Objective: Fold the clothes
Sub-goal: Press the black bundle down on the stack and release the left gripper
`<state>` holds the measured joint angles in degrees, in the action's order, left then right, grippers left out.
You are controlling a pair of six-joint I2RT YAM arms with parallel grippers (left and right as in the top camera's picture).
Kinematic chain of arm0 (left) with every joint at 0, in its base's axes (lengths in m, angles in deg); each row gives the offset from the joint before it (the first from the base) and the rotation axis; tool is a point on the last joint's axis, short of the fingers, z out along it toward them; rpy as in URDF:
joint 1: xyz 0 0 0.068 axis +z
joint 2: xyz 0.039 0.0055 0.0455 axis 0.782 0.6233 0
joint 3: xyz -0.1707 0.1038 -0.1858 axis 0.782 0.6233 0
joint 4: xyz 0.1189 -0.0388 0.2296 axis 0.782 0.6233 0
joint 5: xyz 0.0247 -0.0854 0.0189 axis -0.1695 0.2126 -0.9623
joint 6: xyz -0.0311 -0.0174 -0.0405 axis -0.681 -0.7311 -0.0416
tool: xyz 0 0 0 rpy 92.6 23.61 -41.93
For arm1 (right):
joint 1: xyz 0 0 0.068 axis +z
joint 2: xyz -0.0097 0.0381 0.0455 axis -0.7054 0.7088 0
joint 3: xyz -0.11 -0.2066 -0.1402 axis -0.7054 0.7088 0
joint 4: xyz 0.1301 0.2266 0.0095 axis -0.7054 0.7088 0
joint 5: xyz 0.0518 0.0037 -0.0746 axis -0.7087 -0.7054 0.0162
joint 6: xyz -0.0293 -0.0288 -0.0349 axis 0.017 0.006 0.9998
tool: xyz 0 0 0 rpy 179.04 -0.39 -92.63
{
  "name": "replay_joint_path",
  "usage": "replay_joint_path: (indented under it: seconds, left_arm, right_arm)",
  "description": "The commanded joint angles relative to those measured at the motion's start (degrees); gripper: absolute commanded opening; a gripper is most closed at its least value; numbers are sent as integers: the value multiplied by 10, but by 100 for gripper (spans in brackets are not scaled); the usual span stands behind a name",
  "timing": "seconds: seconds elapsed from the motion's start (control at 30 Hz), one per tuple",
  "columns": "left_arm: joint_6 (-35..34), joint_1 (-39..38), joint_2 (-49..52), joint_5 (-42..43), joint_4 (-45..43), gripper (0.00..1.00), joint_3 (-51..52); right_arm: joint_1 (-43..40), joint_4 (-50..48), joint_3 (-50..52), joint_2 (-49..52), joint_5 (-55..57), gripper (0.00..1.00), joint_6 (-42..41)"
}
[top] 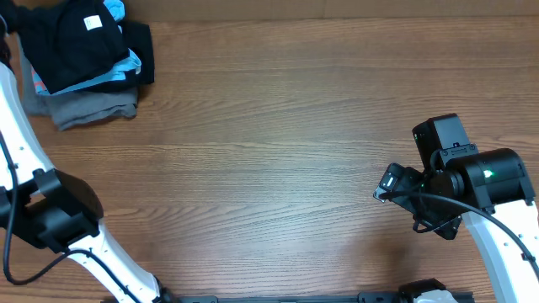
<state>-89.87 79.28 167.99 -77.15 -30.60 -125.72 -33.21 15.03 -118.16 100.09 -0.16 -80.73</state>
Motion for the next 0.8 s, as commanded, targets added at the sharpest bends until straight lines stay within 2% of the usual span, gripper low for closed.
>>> replay_joint_path:
  seconds: [0.0, 0.27, 0.47, 0.6, 0.7, 0.73, 0.77]
  left_arm:
    - [-13, -25, 19, 4, -22, 4, -5]
    - [24, -49, 106, -2, -82, 4, -5]
    - [23, -50, 186, 0, -72, 5, -5]
    - [22, -50, 209, 1, -52, 13, -5]
    - [16, -50, 197, 11, -53, 22, -7]
    - [17, -50, 189, 19, -50, 26, -12]
    - [14, -50, 179, 29, -47, 34, -19]
  right_arm:
    - [-2, -2, -17, -1, 10, 100, 6]
    - [-2, -2, -17, -1, 20, 100, 5]
    - [-2, -2, -17, 0, 21, 100, 5]
    - [-2, -4, -17, 2, 21, 100, 5]
    - [-2, -6, -17, 2, 21, 100, 5]
    - [-2, -6, -17, 2, 21, 100, 5]
    - [-2, -6, -17, 2, 20, 100, 5]
